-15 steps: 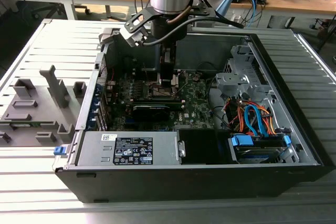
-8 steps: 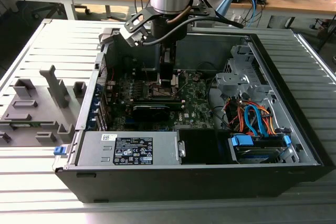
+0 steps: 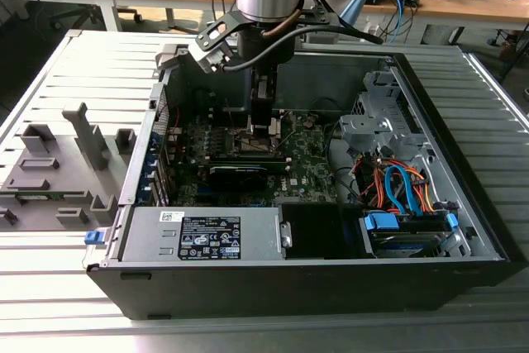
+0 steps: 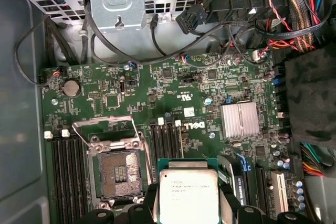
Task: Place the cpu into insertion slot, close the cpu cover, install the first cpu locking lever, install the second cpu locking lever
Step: 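Place the cpu into insertion slot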
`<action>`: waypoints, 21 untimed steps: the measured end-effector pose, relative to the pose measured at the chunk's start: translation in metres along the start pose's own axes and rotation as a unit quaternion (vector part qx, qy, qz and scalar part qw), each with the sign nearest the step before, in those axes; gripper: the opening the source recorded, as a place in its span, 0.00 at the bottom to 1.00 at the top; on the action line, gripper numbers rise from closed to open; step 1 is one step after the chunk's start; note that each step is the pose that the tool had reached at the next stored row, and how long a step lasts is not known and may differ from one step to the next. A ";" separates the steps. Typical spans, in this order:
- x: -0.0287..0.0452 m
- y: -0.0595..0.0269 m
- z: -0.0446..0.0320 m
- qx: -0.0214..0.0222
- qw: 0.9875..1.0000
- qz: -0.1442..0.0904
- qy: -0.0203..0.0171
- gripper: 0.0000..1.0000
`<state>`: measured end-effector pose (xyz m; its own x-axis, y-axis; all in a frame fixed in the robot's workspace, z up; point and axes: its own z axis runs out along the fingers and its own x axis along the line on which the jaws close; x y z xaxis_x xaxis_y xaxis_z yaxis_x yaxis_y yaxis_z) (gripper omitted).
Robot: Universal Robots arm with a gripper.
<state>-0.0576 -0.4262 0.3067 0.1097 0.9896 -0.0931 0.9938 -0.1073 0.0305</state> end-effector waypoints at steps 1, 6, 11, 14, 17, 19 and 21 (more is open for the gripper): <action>0.0000 0.0000 0.0000 0.000 1.000 0.001 0.000 0.54; 0.0000 0.0000 0.0000 0.000 1.000 0.004 -0.001 0.54; 0.0000 0.0000 0.0000 0.001 1.000 0.007 -0.001 0.54; 0.0000 0.0000 0.0000 0.001 1.000 0.010 -0.002 0.54; 0.0000 0.0000 0.0000 0.001 1.000 0.013 -0.002 0.54; 0.0000 0.0000 0.0000 0.001 1.000 0.014 -0.003 0.54; 0.0000 0.0000 0.0000 0.005 0.999 0.015 0.031 0.54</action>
<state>-0.0576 -0.4261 0.3066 0.1378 0.9900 -0.0301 0.9903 -0.1372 0.0218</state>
